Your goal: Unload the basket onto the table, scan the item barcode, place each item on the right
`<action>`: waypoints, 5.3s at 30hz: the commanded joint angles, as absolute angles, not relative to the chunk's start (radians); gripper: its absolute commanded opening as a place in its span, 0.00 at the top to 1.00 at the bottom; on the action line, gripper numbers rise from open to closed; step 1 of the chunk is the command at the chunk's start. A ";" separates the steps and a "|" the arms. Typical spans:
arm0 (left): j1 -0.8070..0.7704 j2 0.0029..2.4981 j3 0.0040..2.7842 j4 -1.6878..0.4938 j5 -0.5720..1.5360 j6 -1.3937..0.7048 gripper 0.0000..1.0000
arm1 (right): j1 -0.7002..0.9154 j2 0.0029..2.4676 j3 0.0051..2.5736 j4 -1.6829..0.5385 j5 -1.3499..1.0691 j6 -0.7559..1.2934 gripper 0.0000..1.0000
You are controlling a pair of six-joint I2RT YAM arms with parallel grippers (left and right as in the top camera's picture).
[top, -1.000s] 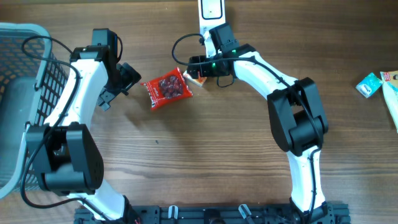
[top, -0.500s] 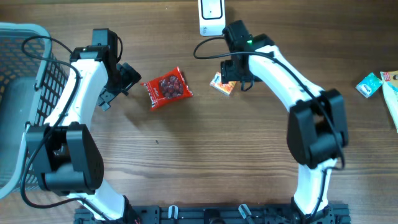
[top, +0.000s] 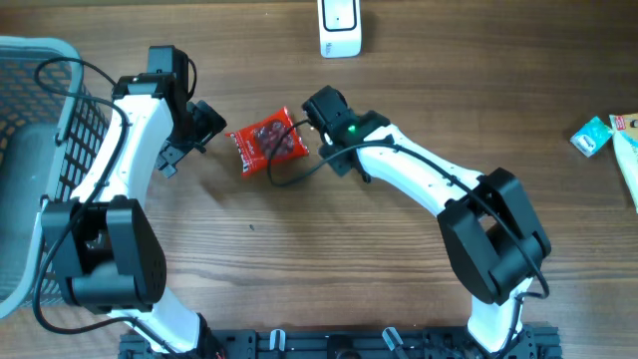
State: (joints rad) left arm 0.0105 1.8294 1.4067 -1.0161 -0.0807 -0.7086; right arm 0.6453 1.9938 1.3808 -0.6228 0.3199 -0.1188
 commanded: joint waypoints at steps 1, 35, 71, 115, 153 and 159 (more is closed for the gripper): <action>0.015 1.839 1.404 -1.016 -0.087 -0.718 0.00 | 0.643 2.009 1.331 -0.567 0.378 -0.130 0.51; 0.015 1.839 1.404 -1.016 -0.087 -0.718 0.00 | 0.474 2.052 1.505 -0.783 -0.928 0.172 0.96; 0.015 1.839 1.404 -1.016 -0.087 -0.718 0.00 | 0.395 2.089 1.237 -0.656 -0.656 0.329 0.67; 0.015 1.839 1.404 -1.016 -0.087 -0.718 0.00 | -0.210 2.089 1.202 0.732 -1.622 1.074 0.95; 0.015 1.839 1.404 -1.016 -0.087 -0.718 0.00 | 0.213 2.107 1.542 -0.601 -0.088 -0.495 0.53; 0.015 1.839 1.404 -1.016 -0.087 -0.718 0.00 | 0.185 2.155 1.536 -0.731 0.011 -0.319 0.56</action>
